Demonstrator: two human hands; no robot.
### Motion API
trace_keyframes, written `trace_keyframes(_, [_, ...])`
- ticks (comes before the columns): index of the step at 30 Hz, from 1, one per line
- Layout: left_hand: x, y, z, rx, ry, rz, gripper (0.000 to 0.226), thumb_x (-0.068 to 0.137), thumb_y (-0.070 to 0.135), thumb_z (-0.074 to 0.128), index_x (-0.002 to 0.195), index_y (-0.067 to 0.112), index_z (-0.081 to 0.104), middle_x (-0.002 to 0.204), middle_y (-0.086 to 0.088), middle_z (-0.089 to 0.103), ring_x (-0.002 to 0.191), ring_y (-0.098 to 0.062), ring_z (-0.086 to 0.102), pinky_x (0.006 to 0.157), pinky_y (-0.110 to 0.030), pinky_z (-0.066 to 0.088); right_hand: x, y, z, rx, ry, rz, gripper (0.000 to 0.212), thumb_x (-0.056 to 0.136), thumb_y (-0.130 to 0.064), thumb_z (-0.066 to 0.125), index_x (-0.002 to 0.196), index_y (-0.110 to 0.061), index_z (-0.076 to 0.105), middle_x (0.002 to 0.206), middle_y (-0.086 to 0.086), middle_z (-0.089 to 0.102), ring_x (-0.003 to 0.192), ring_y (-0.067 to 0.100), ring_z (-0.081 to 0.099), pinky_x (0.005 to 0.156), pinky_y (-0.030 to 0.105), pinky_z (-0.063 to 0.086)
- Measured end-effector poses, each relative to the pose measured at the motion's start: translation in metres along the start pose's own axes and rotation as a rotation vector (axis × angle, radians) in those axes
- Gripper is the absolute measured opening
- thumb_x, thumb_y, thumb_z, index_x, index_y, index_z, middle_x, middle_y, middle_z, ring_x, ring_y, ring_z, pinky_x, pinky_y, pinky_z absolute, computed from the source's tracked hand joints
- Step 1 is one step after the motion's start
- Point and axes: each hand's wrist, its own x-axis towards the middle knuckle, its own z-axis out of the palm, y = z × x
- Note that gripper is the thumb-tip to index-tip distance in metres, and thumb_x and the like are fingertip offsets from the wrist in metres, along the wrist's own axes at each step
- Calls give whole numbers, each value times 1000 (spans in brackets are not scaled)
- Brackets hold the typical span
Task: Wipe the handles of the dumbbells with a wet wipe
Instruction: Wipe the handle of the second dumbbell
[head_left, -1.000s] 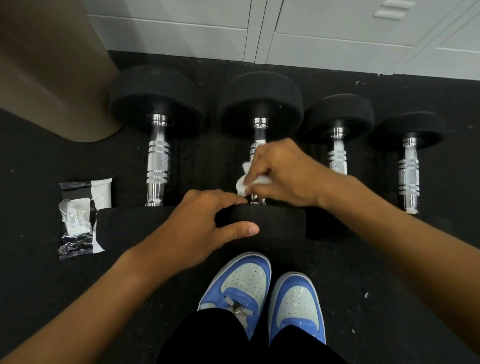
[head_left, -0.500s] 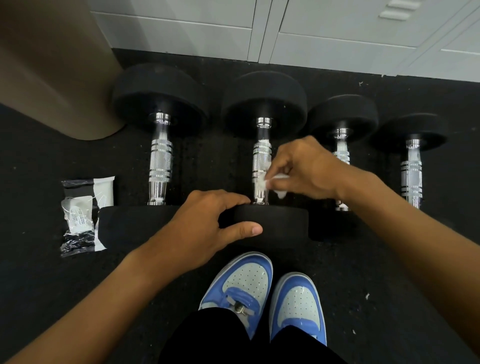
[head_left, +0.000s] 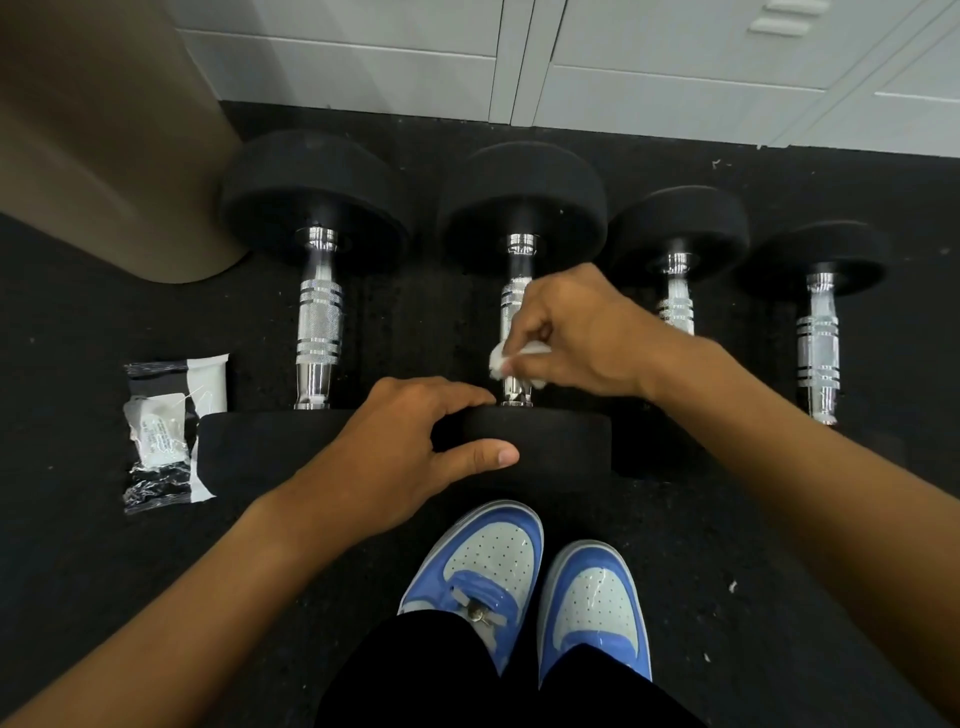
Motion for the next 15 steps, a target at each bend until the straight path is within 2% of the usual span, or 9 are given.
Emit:
trace_keyframes(3, [0, 0, 0, -18, 6, 4, 61, 69, 66, 53, 116, 29, 65, 100, 14, 66, 94, 3, 58, 77, -7, 43, -11, -3, 6, 28, -95, 28, 6, 73, -25, 77, 76, -19, 77, 74, -2, 70, 64, 2, 56, 63, 4, 37])
trace_keyframes(6, [0, 0, 0, -7, 1, 5, 63, 70, 66, 53, 118, 28, 64, 103, 12, 66, 97, 0, 58, 81, -10, 45, -3, 6, -6, 55, -6, 94, 8, 73, -26, 78, 78, -19, 77, 72, 0, 70, 63, 3, 58, 60, 3, 38])
trace_keyframes(8, [0, 0, 0, -5, 2, 3, 63, 70, 67, 53, 118, 28, 64, 104, 11, 66, 98, -1, 58, 82, -12, 45, 8, 5, -10, 19, 58, 72, 11, 75, -26, 76, 81, -17, 77, 75, -1, 68, 67, 5, 56, 61, 4, 37])
trace_keyframes(11, [-1, 0, 1, -21, 7, 4, 62, 69, 67, 53, 116, 28, 65, 102, 12, 66, 95, 1, 58, 79, -9, 43, 6, -6, 4, -37, 2, 2, 10, 76, -25, 73, 80, -17, 76, 80, 0, 69, 73, 7, 55, 68, 12, 38])
trace_keyframes(13, [-1, 0, 1, -33, 5, -7, 60, 69, 66, 53, 115, 29, 65, 103, 13, 65, 96, 2, 58, 80, -8, 43, -3, -7, 7, -10, -35, 15, 8, 75, -24, 74, 80, -18, 77, 78, -1, 70, 66, 0, 52, 64, 5, 35])
trace_keyframes(15, [-1, 0, 1, -40, 1, -11, 58, 70, 66, 53, 114, 29, 65, 104, 11, 66, 96, 1, 58, 82, -11, 46, -2, -1, -2, 33, 11, 76, 9, 76, -25, 74, 81, -18, 77, 75, -1, 71, 61, -3, 53, 59, 0, 36])
